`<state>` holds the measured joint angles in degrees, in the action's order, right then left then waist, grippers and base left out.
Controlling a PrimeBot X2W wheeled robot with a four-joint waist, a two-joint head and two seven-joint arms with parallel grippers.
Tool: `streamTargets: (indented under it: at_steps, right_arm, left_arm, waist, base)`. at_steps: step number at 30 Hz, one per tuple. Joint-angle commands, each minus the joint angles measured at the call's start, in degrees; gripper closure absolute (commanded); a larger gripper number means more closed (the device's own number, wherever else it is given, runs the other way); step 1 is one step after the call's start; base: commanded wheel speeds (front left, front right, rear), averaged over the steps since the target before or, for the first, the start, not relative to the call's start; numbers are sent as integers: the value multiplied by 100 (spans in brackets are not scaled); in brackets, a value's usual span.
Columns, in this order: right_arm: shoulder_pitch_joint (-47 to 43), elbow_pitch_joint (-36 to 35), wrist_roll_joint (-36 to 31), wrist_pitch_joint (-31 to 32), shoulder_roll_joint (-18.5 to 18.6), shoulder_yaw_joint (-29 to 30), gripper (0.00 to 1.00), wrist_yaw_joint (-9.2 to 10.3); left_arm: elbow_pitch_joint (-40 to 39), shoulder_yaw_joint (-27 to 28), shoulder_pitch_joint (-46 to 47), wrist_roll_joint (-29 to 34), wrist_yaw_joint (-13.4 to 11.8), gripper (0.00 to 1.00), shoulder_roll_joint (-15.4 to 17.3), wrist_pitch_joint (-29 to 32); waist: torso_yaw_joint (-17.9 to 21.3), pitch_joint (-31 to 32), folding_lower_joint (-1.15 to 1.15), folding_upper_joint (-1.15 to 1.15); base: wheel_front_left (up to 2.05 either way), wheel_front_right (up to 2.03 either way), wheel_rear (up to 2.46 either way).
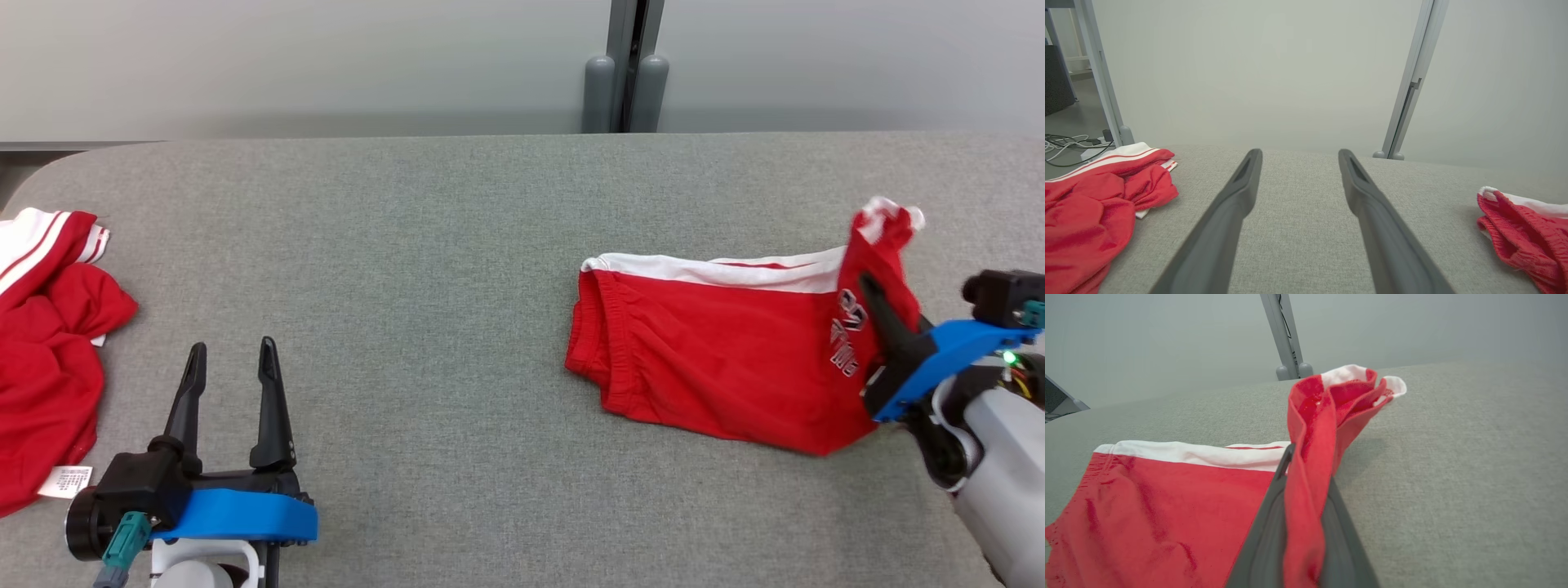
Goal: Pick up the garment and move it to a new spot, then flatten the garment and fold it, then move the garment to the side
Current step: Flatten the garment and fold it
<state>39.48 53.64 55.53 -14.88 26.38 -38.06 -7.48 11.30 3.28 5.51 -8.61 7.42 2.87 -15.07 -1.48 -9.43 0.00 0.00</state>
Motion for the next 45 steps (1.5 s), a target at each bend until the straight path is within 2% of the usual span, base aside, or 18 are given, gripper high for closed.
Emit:
streamTargets:
  at_steps: [1, 9, 16, 30, 31, 32, 33, 40, 45]
  right_arm:
    - [82, -184, -75, -32, -73, -42, 100, -3]
    - [215, -862, -330, 40, -419, -176, 100, -3]
    - [244, -1122, -535, 160, -784, -246, 100, -3]
    - [-274, -920, -793, 211, -1583, -344, 100, -3]
    - [-306, -900, -788, 195, -1628, -346, 70, -3]
    - [-330, -902, -812, 164, -1664, -360, 22, -3]
    - [-365, -910, -795, 143, -1699, -358, 0, -3]
    - [-602, -1271, -965, -28, -1571, -80, 0, -2]
    - [-1070, -2071, -1512, -30, -1427, 1039, 0, -3]
  left_arm:
    - [-1, -16, -28, -29, 5, 0, 4, -16]
    - [-4, -99, -1, -93, 5, 0, 4, -15]
    - [1, -153, 9, -139, 1, 0, 3, -16]
    - [2, -201, 57, -204, -38, 0, 3, -16]
    - [8, -199, 57, -201, -39, 0, 3, -16]
    - [13, -195, 55, -195, -42, 0, 3, -16]
    - [16, -192, 52, -189, -45, 0, 3, -16]
    - [14, -135, 5, -115, -58, 0, 4, -16]
    - [-29, -80, -72, -13, -45, 0, 4, -16]
  waist:
    - [-16, 21, 0, 0]
    - [-129, 0, 0, 0]
    - [-226, -32, 0, 0]
    - [-421, -76, 0, 0]
    - [-421, -77, 0, 0]
    - [-416, -78, 0, 0]
    - [-409, -76, 0, 0]
    - [-242, 18, 0, 0]
    - [-24, 104, 0, 0]
  base:
    - [0, 0, 0]
    - [0, 0, 0]
    - [0, 0, 0]
    - [0, 0, 0]
    - [0, 0, 0]
    - [0, 0, 0]
    - [0, 0, 0]
    - [0, 0, 0]
    - [0, 0, 0]
